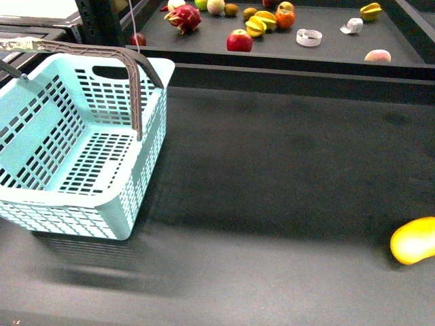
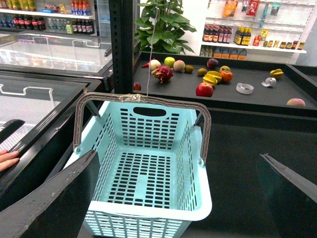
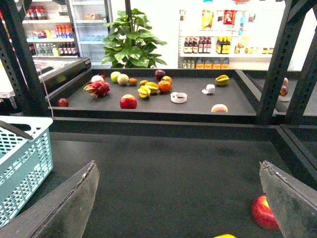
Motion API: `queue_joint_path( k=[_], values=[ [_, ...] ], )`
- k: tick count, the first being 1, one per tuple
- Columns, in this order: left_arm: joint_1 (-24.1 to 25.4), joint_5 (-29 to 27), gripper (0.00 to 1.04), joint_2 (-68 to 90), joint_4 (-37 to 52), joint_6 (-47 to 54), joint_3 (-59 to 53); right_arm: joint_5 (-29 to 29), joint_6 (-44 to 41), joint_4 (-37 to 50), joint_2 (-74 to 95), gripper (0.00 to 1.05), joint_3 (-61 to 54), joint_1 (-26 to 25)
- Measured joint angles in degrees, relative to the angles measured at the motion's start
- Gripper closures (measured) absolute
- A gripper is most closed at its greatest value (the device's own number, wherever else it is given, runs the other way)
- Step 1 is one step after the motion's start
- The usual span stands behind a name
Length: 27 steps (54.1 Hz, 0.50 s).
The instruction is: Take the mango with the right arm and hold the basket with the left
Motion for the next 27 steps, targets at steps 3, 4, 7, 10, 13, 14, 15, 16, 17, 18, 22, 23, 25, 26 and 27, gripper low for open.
queue_joint_path(
  k=[3,4,7,10,13,14,15,16,17,18,22,23,25,26,27],
  values=[
    [0.0,0.0,0.06,0.0,0.0,0.0,0.0,0.0,0.0,0.0,0.0,0.08,0.0,0.0],
    [0.0,0.0,0.06,0.0,0.0,0.0,0.0,0.0,0.0,0.0,0.0,0.08,0.0,0.0],
    [0.0,0.0,0.06,0.0,0.0,0.0,0.0,0.0,0.0,0.0,0.0,0.08,0.0,0.0],
    [0.0,0.0,0.06,0.0,0.0,0.0,0.0,0.0,0.0,0.0,0.0,0.08,0.0,0.0],
    [0.0,0.0,0.06,0.0,0.0,0.0,0.0,0.0,0.0,0.0,0.0,0.08,0.0,0.0],
    [0.0,0.0,0.06,0.0,0.0,0.0,0.0,0.0,0.0,0.0,0.0,0.08,0.0,0.0],
    [0.0,0.0,0.06,0.0,0.0,0.0,0.0,0.0,0.0,0.0,0.0,0.08,0.0,0.0],
    [0.0,0.0,0.06,0.0,0.0,0.0,0.0,0.0,0.0,0.0,0.0,0.08,0.0,0.0],
    [0.0,0.0,0.06,0.0,0.0,0.0,0.0,0.0,0.0,0.0,0.0,0.08,0.0,0.0],
    [0.0,0.0,0.06,0.0,0.0,0.0,0.0,0.0,0.0,0.0,0.0,0.08,0.0,0.0],
    [0.0,0.0,0.06,0.0,0.0,0.0,0.0,0.0,0.0,0.0,0.0,0.08,0.0,0.0],
    [0.0,0.0,0.06,0.0,0.0,0.0,0.0,0.0,0.0,0.0,0.0,0.08,0.0,0.0],
    [0.0,0.0,0.06,0.0,0.0,0.0,0.0,0.0,0.0,0.0,0.0,0.08,0.0,0.0],
    [0.0,0.0,0.06,0.0,0.0,0.0,0.0,0.0,0.0,0.0,0.0,0.08,0.0,0.0],
    [0.0,0.0,0.06,0.0,0.0,0.0,0.0,0.0,0.0,0.0,0.0,0.08,0.0,0.0]
  ],
)
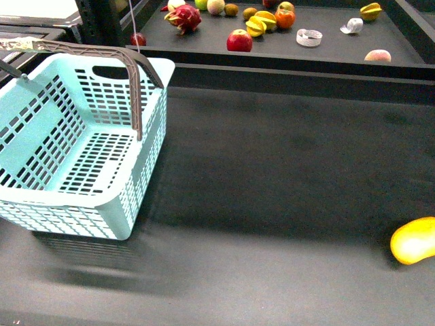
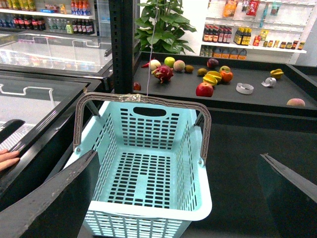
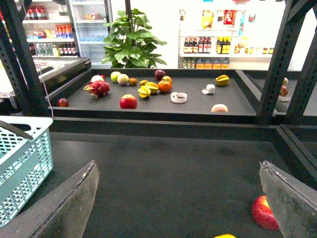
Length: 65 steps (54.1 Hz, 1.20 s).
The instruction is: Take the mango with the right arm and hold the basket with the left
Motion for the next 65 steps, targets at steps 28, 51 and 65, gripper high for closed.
queue_joint_path(
  k=[28,51,65],
  values=[
    [-11.3,-29.4,0.06,16.1,19.4,1.8,0.0,0.0,0.0,0.0,0.0,0.08,0.0,0.0],
    [-6.9,-19.3,0.06,70.5,41.5,-21.5,16.0,0.0,0.0,0.0,0.0,0.08,0.0,0.0],
    [-3.6,-12.7,0.06,90.4,38.1,-42.2,31.7,0.0,0.0,0.0,0.0,0.08,0.0,0.0]
  ],
)
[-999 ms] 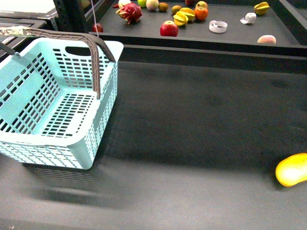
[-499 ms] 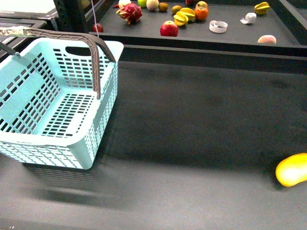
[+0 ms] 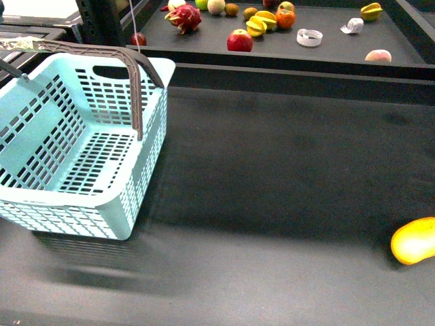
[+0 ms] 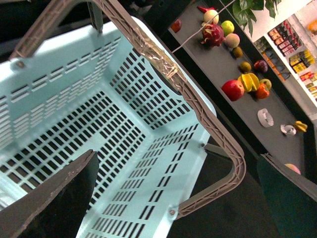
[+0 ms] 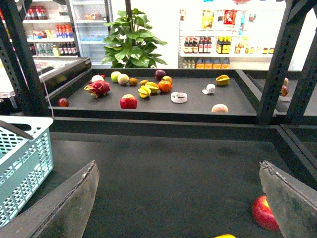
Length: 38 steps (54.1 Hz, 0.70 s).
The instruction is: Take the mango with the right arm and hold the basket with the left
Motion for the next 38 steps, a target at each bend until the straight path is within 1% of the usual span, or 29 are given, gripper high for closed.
queue_joint_path(
  k=[9,14,24,38],
  values=[
    [0.1,2.9,0.06,7.6,-1.4,-7.7,7.2,0.0,0.0,0.0,0.0,0.08,0.0,0.0],
    [-0.3,1.8,0.06,12.4,-3.4,-10.1,12.7,0.0,0.0,0.0,0.0,0.08,0.0,0.0],
    [-0.2,1.9,0.06,20.7,-6.1,-14.0,21.0,0.0,0.0,0.0,0.0,0.08,0.0,0.0],
    [1.0,2.3,0.06,30.2,-6.7,-16.4,30.9,0.0,0.0,0.0,0.0,0.08,0.0,0.0]
  ],
)
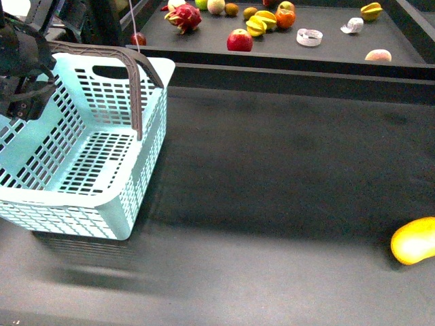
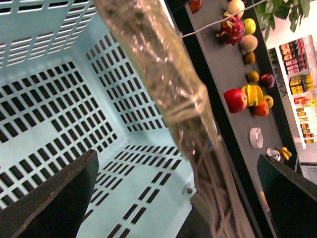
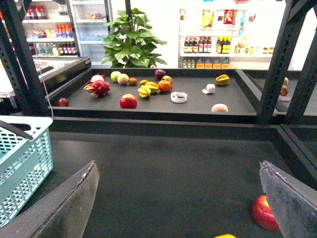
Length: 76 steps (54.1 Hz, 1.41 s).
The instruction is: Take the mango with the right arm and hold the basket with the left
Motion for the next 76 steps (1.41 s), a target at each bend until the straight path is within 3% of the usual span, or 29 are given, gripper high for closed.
queue_joint_path(
  k=[12,32,44,52,76],
  values=[
    [0.6,0.6,0.06,5.3,-2.0,-0.2,8.3,0.0,0.0,0.0,0.0,0.08,0.0,0.0],
    [1.9,1.0,0.7,7.4,-3.0,0.5,12.1,0.0,0.0,0.0,0.0,0.08,0.0,0.0],
    [1.4,2.9,0.95,6.6,-4.3,-1.7,12.2,0.0,0.0,0.0,0.0,0.08,0.0,0.0],
    [0.9,3.1,0.96,4.1,-4.1,2.5,9.2,0.0,0.0,0.0,0.0,0.08,0.0,0.0],
    [-4.7,15.4,0.96,-18.6,2.1,21.4,-11.6,0.0,0.0,0.0,0.0,0.08,0.0,0.0]
  ],
)
